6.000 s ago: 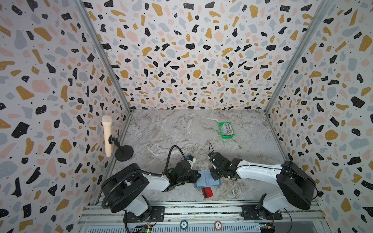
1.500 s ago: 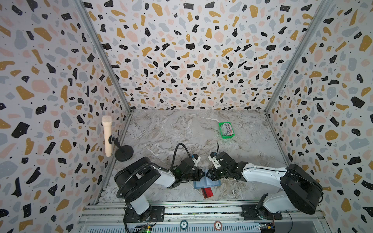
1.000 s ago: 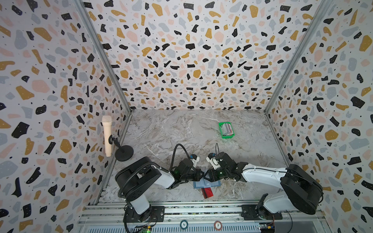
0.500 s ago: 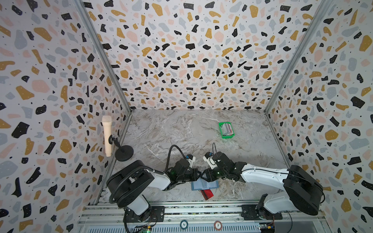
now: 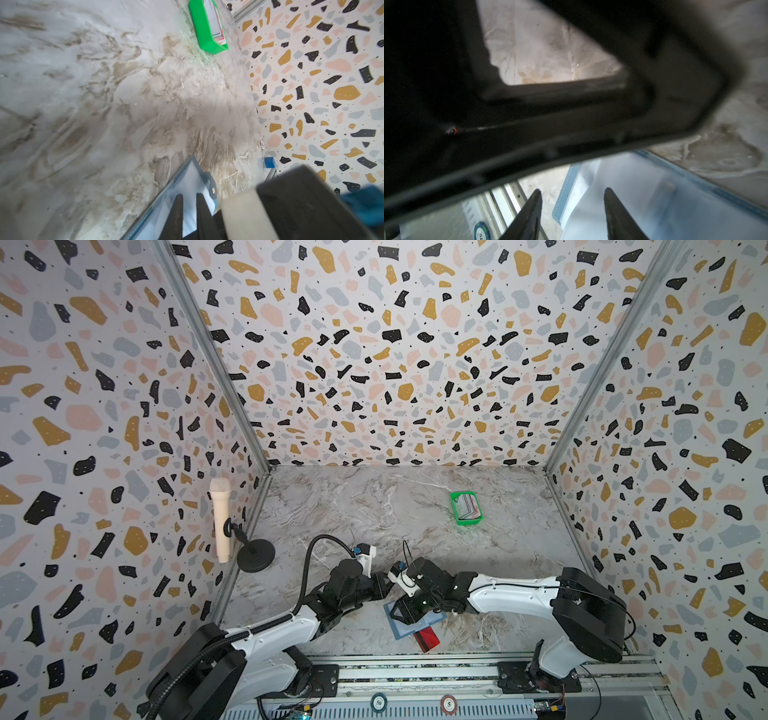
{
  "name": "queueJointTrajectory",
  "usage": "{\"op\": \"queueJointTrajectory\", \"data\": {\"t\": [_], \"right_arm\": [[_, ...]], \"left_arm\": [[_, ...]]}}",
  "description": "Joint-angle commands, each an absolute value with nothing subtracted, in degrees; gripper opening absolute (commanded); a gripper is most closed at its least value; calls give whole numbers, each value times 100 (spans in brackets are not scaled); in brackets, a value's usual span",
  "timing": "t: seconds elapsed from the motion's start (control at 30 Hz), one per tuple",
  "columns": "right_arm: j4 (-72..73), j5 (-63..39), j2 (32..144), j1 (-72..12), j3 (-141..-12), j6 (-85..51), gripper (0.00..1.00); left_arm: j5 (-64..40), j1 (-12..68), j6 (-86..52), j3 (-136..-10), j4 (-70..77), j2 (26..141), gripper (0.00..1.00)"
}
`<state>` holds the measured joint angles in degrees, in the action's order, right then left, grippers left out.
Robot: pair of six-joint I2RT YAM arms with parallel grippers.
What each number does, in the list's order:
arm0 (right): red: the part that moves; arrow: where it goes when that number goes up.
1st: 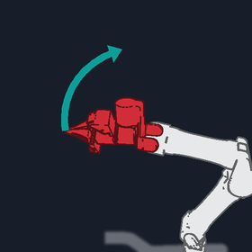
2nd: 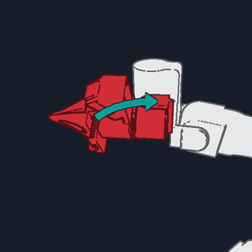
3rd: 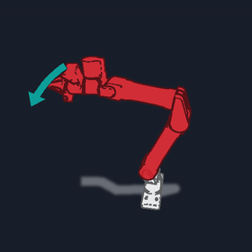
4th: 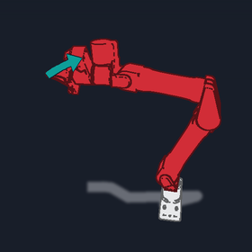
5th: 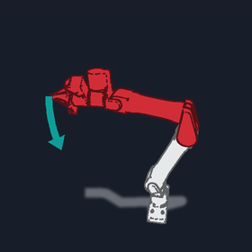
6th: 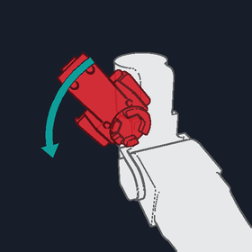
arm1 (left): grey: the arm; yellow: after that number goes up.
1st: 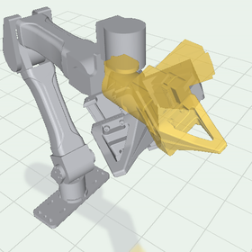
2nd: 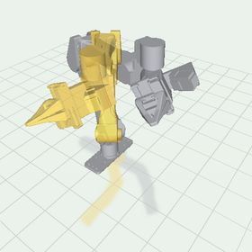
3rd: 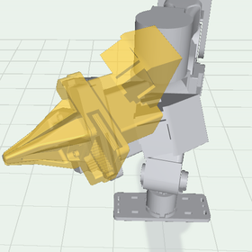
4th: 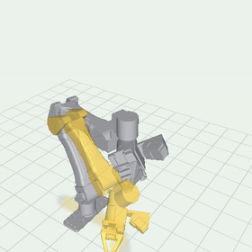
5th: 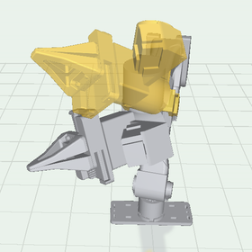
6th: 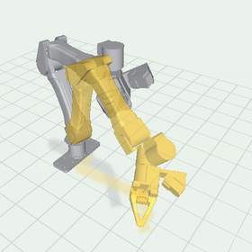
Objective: Insert credit cards into a card holder
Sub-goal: Flip over the card slot on the card holder.
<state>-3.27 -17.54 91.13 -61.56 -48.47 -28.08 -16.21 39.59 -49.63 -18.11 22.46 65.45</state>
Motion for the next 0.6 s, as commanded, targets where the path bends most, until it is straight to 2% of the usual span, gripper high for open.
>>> {"op": "queueJointTrajectory", "data": {"t": [0.0,0.2,0.27,0.57], "right_arm": [[-756,-1302,8558,-6163,-4783,-2606,50],[-1357,-416,8001,-6010,-4554,-2586,47],[-1388,-338,7987,-5876,-4494,-2584,47],[-1421,-144,8737,-5813,-4641,-2324,47]], "left_arm": [[-1639,4214,-4790,-1805,2048,6714,15],[-1385,4729,-4645,-2106,1867,7106,15],[-1199,4864,-4532,-2216,1573,7207,11],[-975,5224,-4418,-2004,941,7787,4]]}}
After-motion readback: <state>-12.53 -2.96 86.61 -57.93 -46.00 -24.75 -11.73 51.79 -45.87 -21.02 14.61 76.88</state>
